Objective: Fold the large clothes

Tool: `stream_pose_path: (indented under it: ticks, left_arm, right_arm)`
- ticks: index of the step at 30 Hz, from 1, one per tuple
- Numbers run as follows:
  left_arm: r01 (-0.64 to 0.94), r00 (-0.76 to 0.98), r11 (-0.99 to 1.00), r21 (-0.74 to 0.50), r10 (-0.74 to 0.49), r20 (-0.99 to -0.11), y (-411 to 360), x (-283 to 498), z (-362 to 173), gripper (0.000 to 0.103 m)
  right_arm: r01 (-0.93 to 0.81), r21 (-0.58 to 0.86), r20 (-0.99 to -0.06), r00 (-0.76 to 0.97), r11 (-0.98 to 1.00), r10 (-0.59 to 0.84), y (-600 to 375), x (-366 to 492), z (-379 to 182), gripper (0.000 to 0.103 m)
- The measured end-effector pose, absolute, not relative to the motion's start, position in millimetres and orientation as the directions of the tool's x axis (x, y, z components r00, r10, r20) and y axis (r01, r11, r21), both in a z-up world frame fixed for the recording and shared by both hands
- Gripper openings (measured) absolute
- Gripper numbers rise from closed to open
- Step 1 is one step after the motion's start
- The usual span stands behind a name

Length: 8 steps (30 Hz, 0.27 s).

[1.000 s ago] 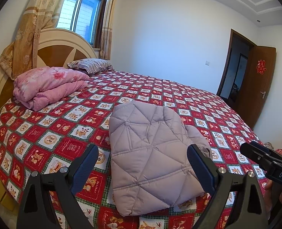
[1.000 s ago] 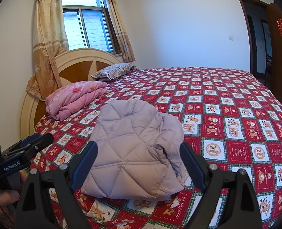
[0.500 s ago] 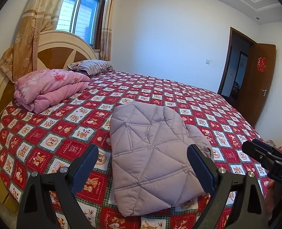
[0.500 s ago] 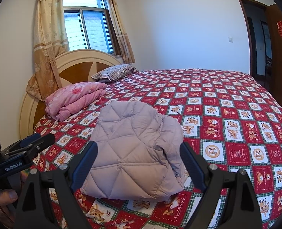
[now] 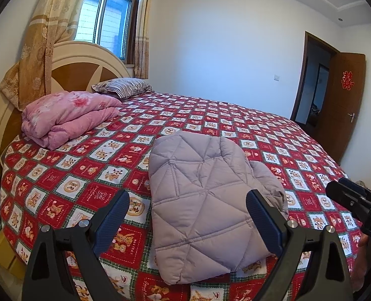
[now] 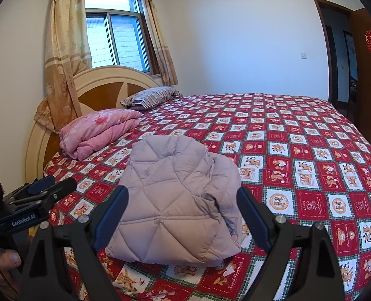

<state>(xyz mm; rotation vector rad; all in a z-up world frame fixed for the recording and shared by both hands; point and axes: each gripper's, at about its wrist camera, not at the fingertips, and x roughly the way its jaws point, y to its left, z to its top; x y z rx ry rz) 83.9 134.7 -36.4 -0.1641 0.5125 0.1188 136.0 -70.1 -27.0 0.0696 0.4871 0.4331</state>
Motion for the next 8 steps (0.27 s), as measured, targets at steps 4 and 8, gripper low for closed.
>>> stream_pose_path:
  ticks: [4, 8]
  left_arm:
    - [-0.145, 0.870, 0.984, -0.104, 0.077, -0.486, 132.8, 83.9, -38.5, 0.094]
    - [-0.119, 0.876, 0.987, -0.107, 0.054, -0.479, 129.9, 83.4, -37.6, 0.094]
  right_arm:
    - [-0.390, 0.163, -0.443, 0.792, 0.906, 0.420, -68.8, 137.3, -27.6, 0.090]
    - [-0.391, 0.163, -0.444, 0.791, 0.906, 0.421, -67.9, 136.8, -29.0, 0.090]
